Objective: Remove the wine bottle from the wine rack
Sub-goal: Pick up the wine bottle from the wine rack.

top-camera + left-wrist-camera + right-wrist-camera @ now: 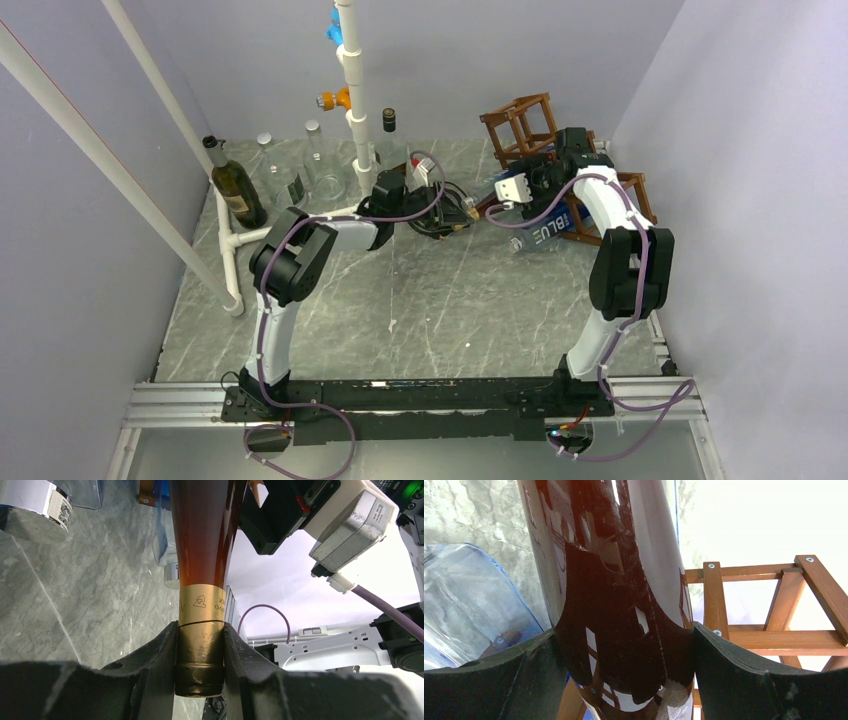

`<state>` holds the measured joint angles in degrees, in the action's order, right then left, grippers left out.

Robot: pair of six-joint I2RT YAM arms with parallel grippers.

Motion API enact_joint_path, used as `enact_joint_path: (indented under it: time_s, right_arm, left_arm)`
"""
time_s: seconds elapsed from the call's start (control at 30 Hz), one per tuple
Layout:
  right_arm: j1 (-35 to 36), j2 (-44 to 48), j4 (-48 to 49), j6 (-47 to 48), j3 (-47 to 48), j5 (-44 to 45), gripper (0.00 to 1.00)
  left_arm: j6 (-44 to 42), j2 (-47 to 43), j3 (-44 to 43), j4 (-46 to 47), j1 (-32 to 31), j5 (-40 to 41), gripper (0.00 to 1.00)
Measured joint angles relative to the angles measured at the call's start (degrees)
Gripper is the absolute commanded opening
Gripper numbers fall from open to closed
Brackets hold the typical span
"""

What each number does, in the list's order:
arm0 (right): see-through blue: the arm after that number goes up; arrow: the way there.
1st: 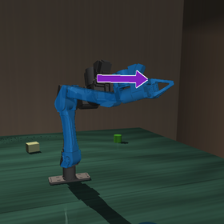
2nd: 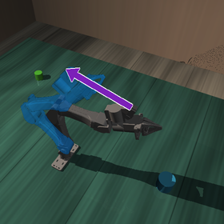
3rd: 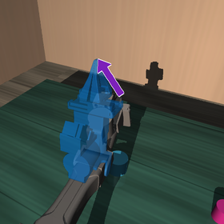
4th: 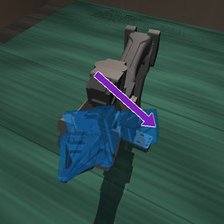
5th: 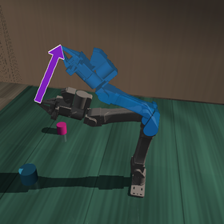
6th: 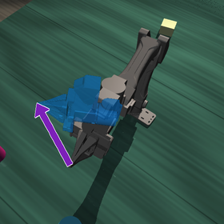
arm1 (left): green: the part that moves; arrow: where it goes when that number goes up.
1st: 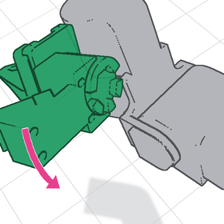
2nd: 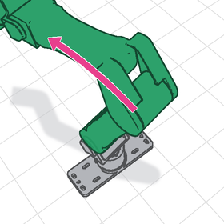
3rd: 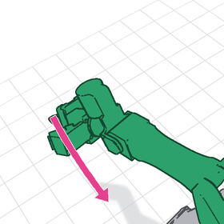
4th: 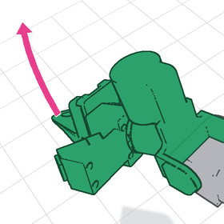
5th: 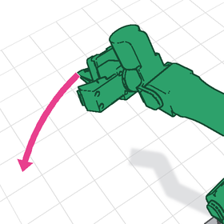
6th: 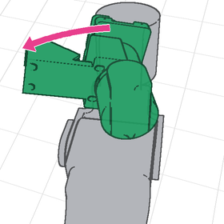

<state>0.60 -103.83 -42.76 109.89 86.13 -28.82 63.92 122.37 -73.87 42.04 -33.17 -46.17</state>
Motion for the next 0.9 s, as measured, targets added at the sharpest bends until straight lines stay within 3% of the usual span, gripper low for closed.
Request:
enact_joint_path:
  time_s: [0.37,0.9]
  right_arm:
    - [1.1,0.3,-1.0,-1.7,0.4,0.3,0.15]
    - [5.3,1.7,-2.5,-6.5,0.4,3.5,0.11]
  left_arm:
    - [-0.9,-2.4,0.6,-3.3,0.4,-0.6,0.00]
    - [-1.1,-7.7,6.6,-3.5,2.1,-1.2,0.00]
